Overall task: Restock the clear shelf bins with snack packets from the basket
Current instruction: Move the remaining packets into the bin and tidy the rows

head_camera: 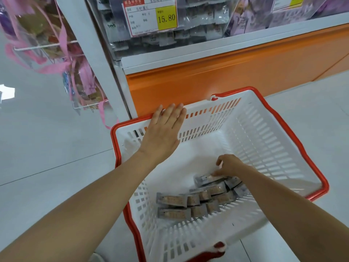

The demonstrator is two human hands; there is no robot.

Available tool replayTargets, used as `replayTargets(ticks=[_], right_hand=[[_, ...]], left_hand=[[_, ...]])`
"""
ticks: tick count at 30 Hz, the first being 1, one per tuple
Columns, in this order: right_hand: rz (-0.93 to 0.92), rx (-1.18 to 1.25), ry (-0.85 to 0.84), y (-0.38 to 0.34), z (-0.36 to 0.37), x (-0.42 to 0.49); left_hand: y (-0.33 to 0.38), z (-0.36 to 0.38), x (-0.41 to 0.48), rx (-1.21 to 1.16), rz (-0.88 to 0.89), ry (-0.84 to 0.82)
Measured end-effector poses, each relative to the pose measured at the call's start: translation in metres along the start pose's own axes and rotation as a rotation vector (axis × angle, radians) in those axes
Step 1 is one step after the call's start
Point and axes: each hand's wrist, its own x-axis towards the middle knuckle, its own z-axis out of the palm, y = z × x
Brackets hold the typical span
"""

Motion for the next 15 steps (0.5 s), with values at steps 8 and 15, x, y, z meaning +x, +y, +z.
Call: replayTargets(ticks=[8, 15], right_hand=[[-0.119, 0.326, 0.077, -0.035, -0.025, -0.023], [-0.305, 0.781, 0.223, -0.062, -0.072, -0.056]], left_hand=[[0.001, -0.011, 0.0, -0.107, -0.007, -0.042], [0.006, -0.023, -0.002, -0.226, 0.07, 0.015]])
